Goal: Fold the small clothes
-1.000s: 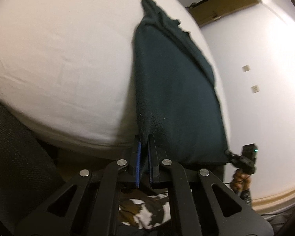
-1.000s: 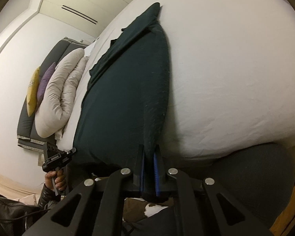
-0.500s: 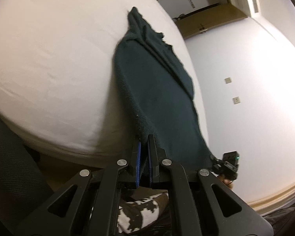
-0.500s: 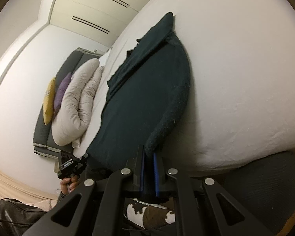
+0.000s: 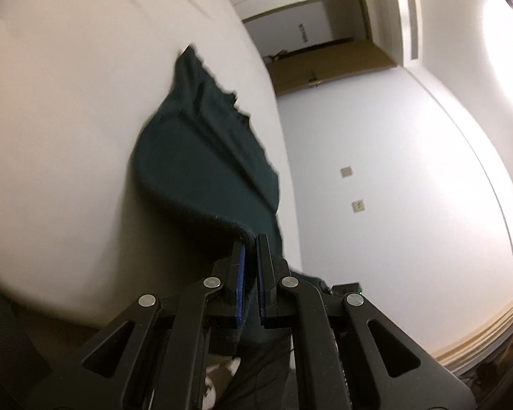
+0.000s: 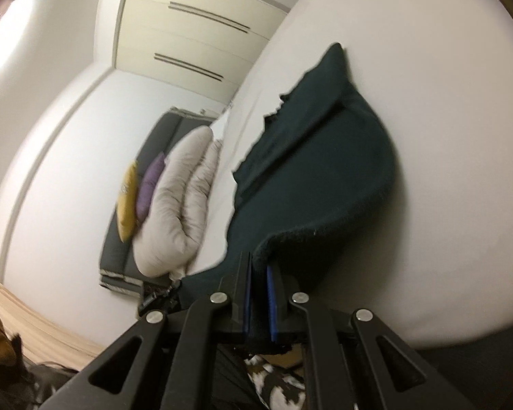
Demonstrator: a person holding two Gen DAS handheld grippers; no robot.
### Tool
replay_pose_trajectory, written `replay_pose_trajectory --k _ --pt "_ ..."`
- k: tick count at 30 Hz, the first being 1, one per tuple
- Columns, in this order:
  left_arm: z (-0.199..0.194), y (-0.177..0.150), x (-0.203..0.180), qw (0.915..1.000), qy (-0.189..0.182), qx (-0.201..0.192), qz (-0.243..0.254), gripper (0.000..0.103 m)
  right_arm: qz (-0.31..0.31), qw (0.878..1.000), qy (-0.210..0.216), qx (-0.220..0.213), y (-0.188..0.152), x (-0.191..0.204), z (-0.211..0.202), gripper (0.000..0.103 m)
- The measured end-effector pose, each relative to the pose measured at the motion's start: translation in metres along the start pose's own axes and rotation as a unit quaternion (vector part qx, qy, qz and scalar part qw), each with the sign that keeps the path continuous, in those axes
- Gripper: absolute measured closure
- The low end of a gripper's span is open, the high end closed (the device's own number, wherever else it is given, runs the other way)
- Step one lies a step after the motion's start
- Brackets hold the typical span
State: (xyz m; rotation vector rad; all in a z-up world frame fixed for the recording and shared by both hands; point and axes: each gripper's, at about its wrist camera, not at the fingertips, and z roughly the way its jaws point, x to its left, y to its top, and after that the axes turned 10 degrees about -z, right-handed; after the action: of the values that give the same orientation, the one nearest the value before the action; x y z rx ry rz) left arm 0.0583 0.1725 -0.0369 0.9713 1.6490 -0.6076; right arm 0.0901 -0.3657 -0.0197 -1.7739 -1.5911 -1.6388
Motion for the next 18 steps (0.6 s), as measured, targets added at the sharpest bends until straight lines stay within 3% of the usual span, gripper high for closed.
replay_pose_trajectory --k 4,18 --pt "0.013 0.033 -0.017 0.9998 -0.014 -0.015 0.003 0.099 0.022 0.999 0.004 -0.029 0.029 -0.004 0.013 0.094" --pt "0.113 0.176 -0.015 0.9984 0.023 -0.026 -0.045 0.099 0.078 0.996 -0.024 -0.045 0.152 -0.055 0.098 0.094"
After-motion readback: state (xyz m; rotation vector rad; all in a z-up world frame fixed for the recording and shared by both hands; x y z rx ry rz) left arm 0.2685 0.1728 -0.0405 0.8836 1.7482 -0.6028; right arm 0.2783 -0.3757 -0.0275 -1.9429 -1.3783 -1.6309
